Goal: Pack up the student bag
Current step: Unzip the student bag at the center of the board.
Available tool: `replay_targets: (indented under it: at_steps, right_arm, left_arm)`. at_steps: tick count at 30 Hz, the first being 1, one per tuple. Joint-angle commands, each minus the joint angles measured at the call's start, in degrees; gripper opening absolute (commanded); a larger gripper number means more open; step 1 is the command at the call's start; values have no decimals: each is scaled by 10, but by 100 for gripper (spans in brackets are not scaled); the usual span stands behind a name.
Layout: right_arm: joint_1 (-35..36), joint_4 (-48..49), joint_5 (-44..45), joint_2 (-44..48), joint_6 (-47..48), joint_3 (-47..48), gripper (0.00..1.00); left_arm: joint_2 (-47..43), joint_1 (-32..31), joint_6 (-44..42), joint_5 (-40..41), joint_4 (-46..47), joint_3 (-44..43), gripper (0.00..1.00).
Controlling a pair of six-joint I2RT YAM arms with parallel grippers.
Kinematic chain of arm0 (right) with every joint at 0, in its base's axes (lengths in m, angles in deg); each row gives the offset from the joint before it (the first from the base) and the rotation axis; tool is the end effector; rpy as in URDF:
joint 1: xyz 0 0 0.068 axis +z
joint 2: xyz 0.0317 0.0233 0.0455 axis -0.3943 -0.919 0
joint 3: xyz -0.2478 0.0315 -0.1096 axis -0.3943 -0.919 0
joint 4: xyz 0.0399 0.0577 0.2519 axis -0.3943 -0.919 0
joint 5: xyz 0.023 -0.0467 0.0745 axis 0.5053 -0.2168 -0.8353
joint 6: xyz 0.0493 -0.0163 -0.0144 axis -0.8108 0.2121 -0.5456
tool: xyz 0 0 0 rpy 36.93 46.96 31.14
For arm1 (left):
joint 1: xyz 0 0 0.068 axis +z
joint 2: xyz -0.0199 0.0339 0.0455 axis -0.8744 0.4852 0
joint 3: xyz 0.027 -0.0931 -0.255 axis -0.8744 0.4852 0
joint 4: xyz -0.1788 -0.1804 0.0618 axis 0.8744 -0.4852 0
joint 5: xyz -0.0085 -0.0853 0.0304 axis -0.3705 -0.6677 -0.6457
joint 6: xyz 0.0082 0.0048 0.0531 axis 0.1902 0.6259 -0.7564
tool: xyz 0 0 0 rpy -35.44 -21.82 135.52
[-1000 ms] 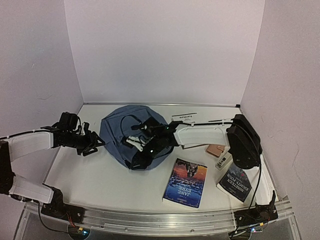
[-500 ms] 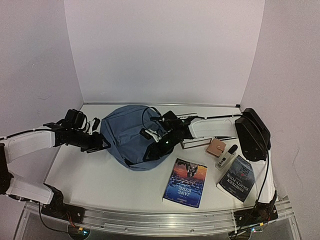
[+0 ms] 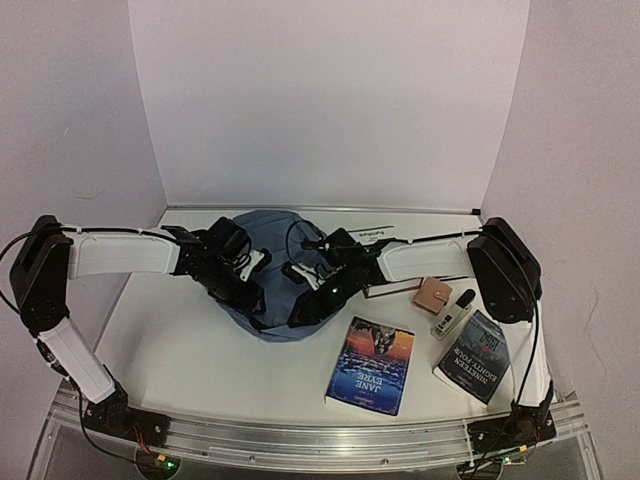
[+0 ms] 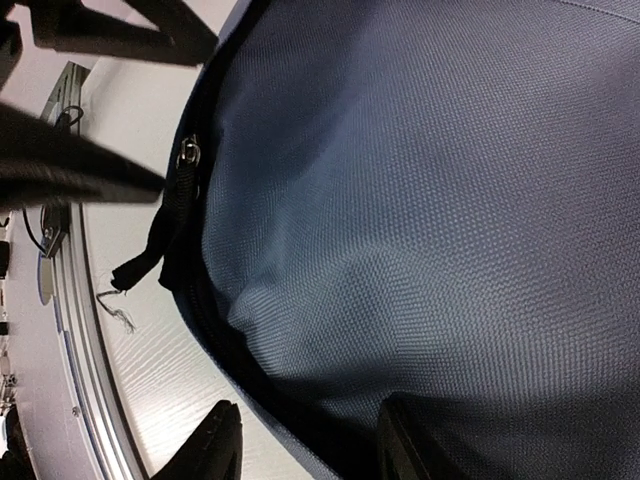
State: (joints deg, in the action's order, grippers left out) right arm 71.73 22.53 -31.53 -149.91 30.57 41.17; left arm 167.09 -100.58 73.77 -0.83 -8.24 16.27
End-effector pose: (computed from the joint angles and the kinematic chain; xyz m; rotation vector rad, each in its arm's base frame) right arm 0.2935 0.3656 0.1535 -1.2775 2.2790 1.2008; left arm 0.2449 -0.2097 0.2054 0.7621 2.6007 -0.4736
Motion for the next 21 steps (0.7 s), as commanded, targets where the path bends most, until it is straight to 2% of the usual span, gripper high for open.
replay_targets:
  at_steps: [1,11,21]
  right_arm:
    - [-1,0,18,12,-7,-18,46]
    - [-1,1,9,6,-4,-22,47]
    - [-1,1,2,0,-5,-21,48]
  left_arm:
    - [23,-21,-54,19,-39,-38,53]
    - [-13,-26,-90,12,-51,-4,54]
    - [22,-35,-134,20,-55,-9,51]
